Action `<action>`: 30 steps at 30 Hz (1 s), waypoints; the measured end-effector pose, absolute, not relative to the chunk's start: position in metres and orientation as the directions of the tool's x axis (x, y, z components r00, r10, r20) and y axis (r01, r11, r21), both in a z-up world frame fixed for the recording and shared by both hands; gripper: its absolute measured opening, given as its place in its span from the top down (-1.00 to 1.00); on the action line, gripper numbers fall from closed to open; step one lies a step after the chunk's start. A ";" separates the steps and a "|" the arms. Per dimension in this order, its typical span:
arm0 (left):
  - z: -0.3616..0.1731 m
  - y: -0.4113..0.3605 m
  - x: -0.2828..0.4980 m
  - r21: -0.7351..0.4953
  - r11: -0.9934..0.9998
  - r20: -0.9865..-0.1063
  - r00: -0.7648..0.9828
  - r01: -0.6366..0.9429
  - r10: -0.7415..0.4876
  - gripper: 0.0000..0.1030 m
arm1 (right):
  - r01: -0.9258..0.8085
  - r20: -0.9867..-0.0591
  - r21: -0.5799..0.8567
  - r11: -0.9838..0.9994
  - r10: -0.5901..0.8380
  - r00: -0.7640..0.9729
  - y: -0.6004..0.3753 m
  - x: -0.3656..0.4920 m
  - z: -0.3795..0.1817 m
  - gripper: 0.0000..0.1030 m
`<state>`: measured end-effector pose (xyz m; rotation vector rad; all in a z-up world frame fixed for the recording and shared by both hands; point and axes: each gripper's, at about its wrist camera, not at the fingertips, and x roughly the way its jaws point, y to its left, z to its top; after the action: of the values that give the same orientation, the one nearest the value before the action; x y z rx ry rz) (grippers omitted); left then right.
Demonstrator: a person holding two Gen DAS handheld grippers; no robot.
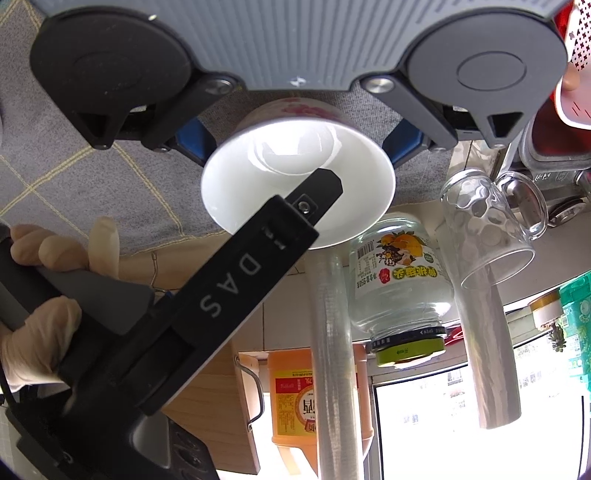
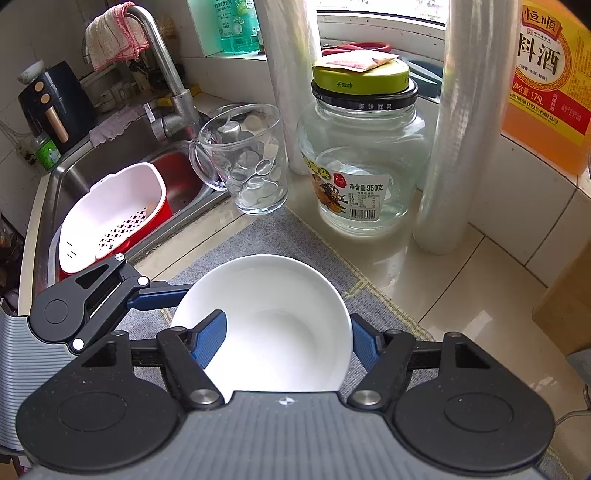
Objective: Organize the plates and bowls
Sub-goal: 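Lift the flowered bowl with the right gripper and carry it toward the nested bowls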
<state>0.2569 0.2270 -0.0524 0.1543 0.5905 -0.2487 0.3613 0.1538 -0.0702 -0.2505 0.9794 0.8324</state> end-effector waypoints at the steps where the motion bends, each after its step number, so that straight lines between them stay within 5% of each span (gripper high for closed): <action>1: -0.050 0.226 0.255 0.075 0.958 -0.569 0.801 0.278 -0.187 -0.85 | -0.718 -0.813 0.172 0.674 0.509 0.282 0.153 0.360 -0.069 -0.48; 30: 0.004 0.183 0.162 0.072 0.926 -0.607 0.753 0.372 -0.255 -0.85 | -0.692 -0.773 0.220 0.688 0.555 0.307 0.086 0.256 -0.018 -0.55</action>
<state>0.1624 0.1833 0.0041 0.1930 0.6316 -0.3446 0.2556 0.0857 -0.0185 -0.1644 0.9486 0.8293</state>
